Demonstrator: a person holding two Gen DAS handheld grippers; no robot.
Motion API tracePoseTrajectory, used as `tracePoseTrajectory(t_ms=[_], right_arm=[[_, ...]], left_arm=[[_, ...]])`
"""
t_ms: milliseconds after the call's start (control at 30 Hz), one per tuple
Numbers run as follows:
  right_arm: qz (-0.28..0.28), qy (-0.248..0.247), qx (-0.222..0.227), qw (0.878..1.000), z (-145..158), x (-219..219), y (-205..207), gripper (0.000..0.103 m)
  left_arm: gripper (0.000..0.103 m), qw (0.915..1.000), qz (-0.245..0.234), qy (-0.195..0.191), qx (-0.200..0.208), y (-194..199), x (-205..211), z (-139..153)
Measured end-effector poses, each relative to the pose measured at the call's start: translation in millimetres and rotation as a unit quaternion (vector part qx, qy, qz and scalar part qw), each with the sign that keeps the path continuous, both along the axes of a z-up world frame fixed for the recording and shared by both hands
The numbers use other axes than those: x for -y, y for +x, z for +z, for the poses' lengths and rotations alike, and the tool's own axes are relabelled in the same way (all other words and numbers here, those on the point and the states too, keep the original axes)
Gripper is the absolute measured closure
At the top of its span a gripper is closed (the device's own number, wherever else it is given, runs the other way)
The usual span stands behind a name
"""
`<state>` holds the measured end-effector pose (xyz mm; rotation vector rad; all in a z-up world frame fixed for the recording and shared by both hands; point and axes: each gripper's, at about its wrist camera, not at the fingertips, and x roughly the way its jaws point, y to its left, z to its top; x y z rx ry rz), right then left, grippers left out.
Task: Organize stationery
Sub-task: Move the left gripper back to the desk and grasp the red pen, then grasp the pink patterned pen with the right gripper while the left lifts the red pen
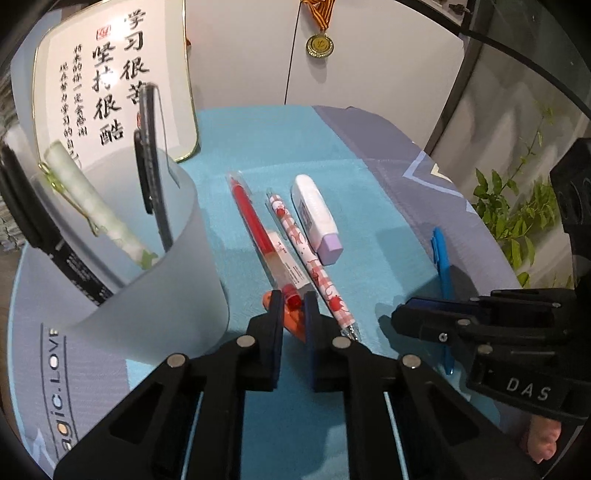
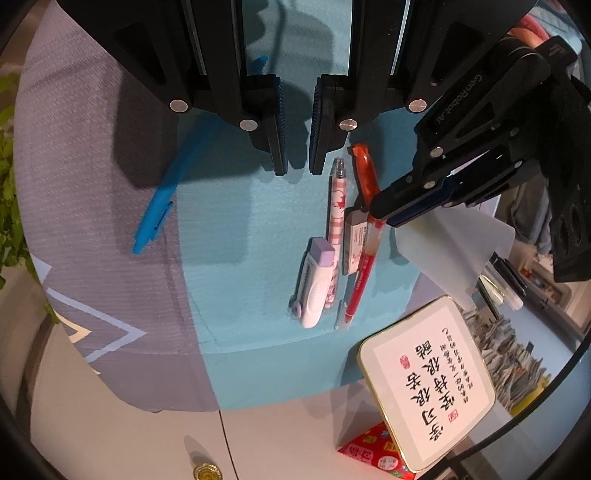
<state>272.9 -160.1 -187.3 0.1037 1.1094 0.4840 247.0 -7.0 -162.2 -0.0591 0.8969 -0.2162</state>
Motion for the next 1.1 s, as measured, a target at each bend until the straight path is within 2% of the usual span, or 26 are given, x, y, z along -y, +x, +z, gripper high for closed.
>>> tracePoseTrajectory(t_ms=[167, 467, 633, 800, 1000, 1100], right_arm=[[-0.001, -0.001, -0.004, 1.000, -2, 1, 1, 0.093], [-0.005, -0.001, 0.000, 1.000, 4, 2, -1, 0.093], [0.008, -0.012, 0.001, 1.000, 5, -12, -2, 0.093], [0.015, -0.024, 0.000, 1.000, 5, -28, 2, 0.093], [0.020, -0.049, 0.001, 0.999, 3, -46, 9, 0.093], [0.022, -0.059, -0.001, 0.998, 1, -53, 11, 0.093]], left_arm=[[0.095, 0.9997, -0.018, -0.017, -0.004, -7, 2, 2], [0.095, 0.9959, -0.089, -0.014, -0.009, -50, 19, -1], [0.095, 0.9961, -0.087, -0.012, -0.010, -70, 7, -2], [0.095, 0.9962, -0.082, -0.002, -0.029, -88, -12, -11], [0.096, 0.9956, -0.091, 0.010, -0.023, -102, -18, -10], [0.094, 0.9955, -0.092, -0.002, -0.021, -102, -20, -5]])
